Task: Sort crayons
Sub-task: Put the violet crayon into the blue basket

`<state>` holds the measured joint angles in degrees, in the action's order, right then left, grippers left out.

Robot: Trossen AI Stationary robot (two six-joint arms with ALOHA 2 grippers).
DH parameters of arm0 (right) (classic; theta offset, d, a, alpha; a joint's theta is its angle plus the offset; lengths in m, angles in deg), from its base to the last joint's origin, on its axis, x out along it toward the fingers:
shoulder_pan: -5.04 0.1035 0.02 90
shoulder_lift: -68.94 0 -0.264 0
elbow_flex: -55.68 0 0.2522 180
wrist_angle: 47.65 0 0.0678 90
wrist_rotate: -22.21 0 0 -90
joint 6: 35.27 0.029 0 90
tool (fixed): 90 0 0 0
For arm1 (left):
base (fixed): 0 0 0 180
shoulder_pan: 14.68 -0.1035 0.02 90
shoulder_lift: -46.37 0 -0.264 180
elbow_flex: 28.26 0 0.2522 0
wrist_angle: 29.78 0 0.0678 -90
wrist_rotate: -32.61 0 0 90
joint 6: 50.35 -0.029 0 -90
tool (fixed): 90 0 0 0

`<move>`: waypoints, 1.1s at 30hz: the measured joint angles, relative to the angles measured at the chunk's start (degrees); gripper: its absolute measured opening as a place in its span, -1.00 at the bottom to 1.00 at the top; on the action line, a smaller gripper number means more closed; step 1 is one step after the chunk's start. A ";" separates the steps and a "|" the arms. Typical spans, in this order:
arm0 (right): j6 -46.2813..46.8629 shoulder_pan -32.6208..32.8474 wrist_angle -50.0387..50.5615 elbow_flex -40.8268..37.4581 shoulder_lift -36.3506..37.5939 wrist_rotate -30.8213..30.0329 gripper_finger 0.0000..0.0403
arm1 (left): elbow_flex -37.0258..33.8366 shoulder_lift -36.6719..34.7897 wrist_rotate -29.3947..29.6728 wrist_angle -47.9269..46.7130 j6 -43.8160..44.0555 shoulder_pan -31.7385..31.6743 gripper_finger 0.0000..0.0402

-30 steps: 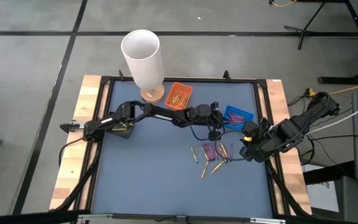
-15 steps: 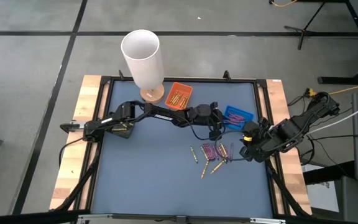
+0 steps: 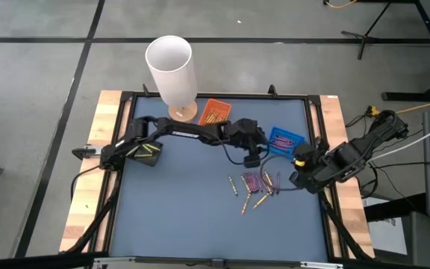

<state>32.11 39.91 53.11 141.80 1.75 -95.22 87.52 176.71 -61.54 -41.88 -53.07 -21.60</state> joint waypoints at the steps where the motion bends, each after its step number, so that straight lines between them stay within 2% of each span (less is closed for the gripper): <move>1: 0.19 0.00 0.64 0.00 0.22 -0.23 -0.51 | 0.02 -1.06 -1.06 -1.75 -1.13 0.29 -0.51; 4: 1.47 0.00 0.98 -0.02 1.05 -0.48 -0.51 | 0.02 -4.82 -4.35 -10.42 -2.30 1.79 -0.51; 8: 4.07 0.00 0.80 -0.56 1.68 -1.61 -0.51 | 0.00 -9.13 -5.91 -20.19 -2.41 4.67 -0.51; 12: 7.89 0.00 -1.63 -5.22 2.82 -1.45 -0.51 | 0.00 -13.34 -5.89 -28.01 -2.53 7.68 -0.51; 15: 11.34 0.00 -5.50 -9.75 3.07 1.77 -0.51 | -1.65 -16.66 -5.90 -30.73 -2.80 9.79 -0.51; 20: 15.01 0.00 -14.95 -16.89 3.05 5.89 -0.51 | -11.78 -23.84 -3.80 -24.18 0.10 12.76 -0.51; 28: 23.66 0.00 -34.05 -30.98 2.92 6.07 -0.51 | -38.62 -37.21 4.56 -3.78 10.24 14.81 -0.51; 33: 25.47 0.00 -44.10 -38.36 2.88 6.10 -0.51 | -49.33 -41.41 6.41 5.35 15.80 15.71 -0.51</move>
<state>57.57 39.91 9.01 103.44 4.63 -89.13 38.19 135.30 -55.13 -36.54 -37.26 -5.90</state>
